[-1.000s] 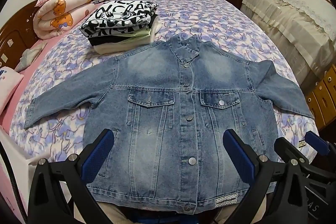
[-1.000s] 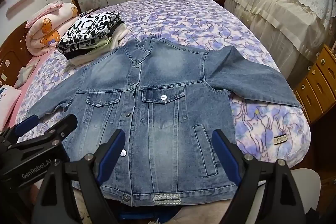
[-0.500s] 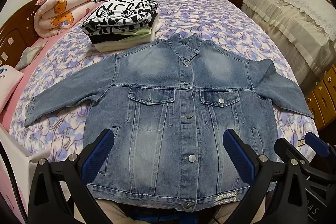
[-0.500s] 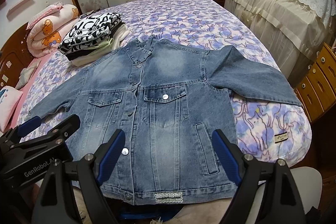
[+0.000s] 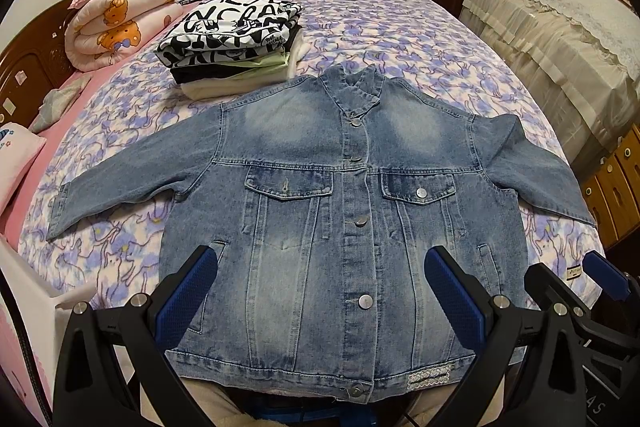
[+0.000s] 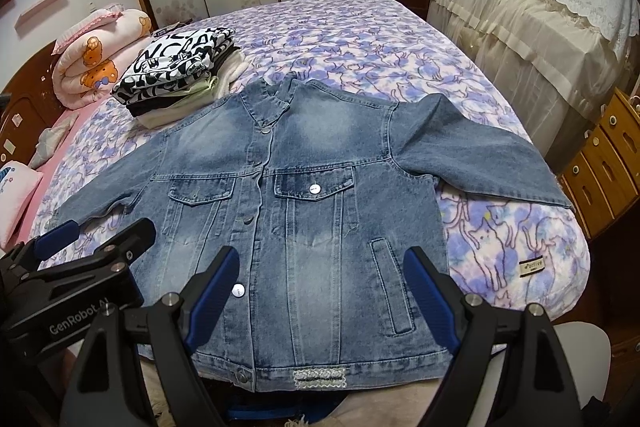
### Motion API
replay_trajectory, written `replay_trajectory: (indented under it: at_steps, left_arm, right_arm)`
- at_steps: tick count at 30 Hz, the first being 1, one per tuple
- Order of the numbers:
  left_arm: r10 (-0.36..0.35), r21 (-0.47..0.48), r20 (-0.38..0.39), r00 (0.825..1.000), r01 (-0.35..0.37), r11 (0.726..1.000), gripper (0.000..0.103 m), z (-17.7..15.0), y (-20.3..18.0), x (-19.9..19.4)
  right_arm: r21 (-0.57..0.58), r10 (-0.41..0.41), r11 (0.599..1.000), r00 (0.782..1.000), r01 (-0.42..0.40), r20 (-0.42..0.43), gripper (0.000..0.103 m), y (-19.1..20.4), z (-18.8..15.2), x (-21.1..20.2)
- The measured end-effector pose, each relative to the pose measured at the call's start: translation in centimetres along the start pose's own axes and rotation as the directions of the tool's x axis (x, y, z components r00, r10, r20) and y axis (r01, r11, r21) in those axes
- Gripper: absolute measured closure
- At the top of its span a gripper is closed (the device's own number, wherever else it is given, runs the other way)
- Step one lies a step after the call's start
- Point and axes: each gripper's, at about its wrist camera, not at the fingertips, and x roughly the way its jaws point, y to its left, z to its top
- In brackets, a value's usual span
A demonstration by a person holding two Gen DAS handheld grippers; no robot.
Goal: Fold large clothes
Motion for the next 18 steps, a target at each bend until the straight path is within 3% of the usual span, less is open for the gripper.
replay_trajectory:
  at_steps: [18]
  left_arm:
    - [-0.002, -0.009, -0.002, 1.0, 0.002, 1.0, 0.001, 0.06, 0.43, -0.37]
  right_arm:
    - [0.006, 0.041, 0.999, 0.999, -0.041, 0.013, 0.018, -0.07, 0.11, -0.22]
